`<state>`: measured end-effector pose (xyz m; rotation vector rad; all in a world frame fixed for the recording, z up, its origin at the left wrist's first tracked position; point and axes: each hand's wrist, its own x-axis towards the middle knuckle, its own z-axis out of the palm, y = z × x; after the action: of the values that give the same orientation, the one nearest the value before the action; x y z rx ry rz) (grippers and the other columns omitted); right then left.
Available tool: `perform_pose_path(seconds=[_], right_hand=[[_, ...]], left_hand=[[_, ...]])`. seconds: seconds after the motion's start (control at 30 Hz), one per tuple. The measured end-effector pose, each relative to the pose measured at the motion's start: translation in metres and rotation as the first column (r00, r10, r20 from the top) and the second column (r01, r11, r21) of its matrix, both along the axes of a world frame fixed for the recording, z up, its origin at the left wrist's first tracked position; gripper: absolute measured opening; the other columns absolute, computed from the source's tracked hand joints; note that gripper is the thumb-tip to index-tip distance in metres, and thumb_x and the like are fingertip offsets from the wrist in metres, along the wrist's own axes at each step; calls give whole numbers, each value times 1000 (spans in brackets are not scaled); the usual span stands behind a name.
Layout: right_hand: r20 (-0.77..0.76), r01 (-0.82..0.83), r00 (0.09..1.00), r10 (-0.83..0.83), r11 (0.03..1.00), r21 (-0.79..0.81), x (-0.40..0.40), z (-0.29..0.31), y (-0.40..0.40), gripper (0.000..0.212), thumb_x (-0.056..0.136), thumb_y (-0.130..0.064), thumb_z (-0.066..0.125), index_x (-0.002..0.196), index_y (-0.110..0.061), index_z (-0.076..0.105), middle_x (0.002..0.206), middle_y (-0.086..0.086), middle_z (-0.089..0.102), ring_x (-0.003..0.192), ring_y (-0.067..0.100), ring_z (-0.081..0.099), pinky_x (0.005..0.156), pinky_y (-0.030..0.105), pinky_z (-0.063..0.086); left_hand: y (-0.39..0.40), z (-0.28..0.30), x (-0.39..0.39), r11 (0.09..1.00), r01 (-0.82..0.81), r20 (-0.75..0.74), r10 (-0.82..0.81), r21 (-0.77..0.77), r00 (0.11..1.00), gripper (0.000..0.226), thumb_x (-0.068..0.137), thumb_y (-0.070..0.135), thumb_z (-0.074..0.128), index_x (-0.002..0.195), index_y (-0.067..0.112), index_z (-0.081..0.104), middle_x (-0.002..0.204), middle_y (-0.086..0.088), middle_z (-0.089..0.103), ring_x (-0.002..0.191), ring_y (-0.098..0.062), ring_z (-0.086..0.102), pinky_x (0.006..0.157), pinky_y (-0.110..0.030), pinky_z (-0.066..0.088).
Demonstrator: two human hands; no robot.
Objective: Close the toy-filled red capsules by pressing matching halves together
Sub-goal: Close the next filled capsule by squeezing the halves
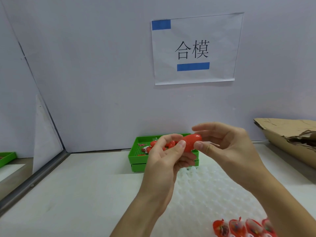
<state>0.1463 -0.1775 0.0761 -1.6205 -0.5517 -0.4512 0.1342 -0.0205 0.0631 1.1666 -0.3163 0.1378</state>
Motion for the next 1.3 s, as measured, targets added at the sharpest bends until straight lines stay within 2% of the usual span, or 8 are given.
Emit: perform_pose_path(seconds=[0.1, 0.37, 0.57, 0.73, 0.8, 0.87, 1.0, 1.3], right_hand=[[-21, -27, 999, 27, 1000, 7, -2, 2, 2, 30, 63, -37, 77, 92, -28, 77, 89, -3, 79, 86, 14, 75, 85, 28, 59], [-28, 6, 1000, -4, 996, 88, -5, 2, 14, 17, 65, -27, 76, 82, -24, 76, 77, -3, 78, 70, 13, 76, 65, 15, 56], [-34, 35, 999, -33, 998, 51, -3, 0, 15, 11, 79, -4, 76, 81, -15, 75, 70, 0, 75, 60, 10, 71, 60, 14, 53], [-40, 20, 999, -18, 998, 65, -3, 0, 17, 13, 80, -3, 76, 77, -16, 74, 69, 1, 75, 61, 11, 71, 61, 15, 54], [-54, 7, 999, -2, 996, 93, -4, 0, 18, 4, 77, -13, 76, 78, -16, 75, 70, 1, 75, 63, 12, 72, 62, 16, 54], [-74, -6, 997, 15, 991, 132, -3, -1, 17, 10, 70, -25, 74, 77, -19, 76, 73, 2, 76, 66, 14, 72, 64, 18, 55], [-95, -57, 993, 76, 980, 192, -3, -3, 18, 14, 66, -31, 73, 76, -23, 80, 79, 6, 77, 74, 20, 74, 68, 23, 57], [-98, -31, 994, 47, 987, 157, -3, -1, 19, 5, 75, -16, 73, 80, -14, 74, 73, 2, 76, 65, 13, 73, 63, 16, 54]], left_hand=[[2, 0, 1, 999, -34, 52, 32, 40, 998, 34, 78, 26, 62, 101, 1, 65, 69, -11, 67, 64, -18, 63, 62, -24, 54], [10, 2, 1, 996, -45, 80, 39, 77, 996, 31, 79, 26, 63, 94, -2, 65, 65, -15, 64, 58, -19, 59, 58, -25, 50], [8, 1, 0, 980, -115, 144, 92, 161, 985, 31, 81, 28, 62, 94, 1, 66, 63, -10, 66, 57, -20, 60, 57, -26, 49], [4, 1, -1, 978, -166, 119, 151, 124, 981, 35, 82, 31, 58, 92, -2, 61, 59, -9, 62, 55, -19, 57, 54, -24, 48], [3, 1, -1, 977, -171, 110, 158, 125, 981, 34, 82, 31, 58, 90, -1, 61, 59, -10, 61, 55, -18, 56, 54, -23, 47], [3, 2, -2, 982, -152, 93, 142, 109, 986, 31, 82, 30, 58, 88, 0, 61, 60, -11, 59, 55, -18, 54, 54, -23, 46], [5, 4, -3, 995, -88, 65, 85, 36, 994, 27, 82, 27, 59, 83, 0, 59, 58, -11, 57, 52, -16, 52, 52, -21, 46], [7, 4, -2, 992, -97, 79, 90, 84, 993, 30, 80, 26, 60, 89, -2, 60, 59, -10, 59, 53, -17, 55, 51, -21, 46]])
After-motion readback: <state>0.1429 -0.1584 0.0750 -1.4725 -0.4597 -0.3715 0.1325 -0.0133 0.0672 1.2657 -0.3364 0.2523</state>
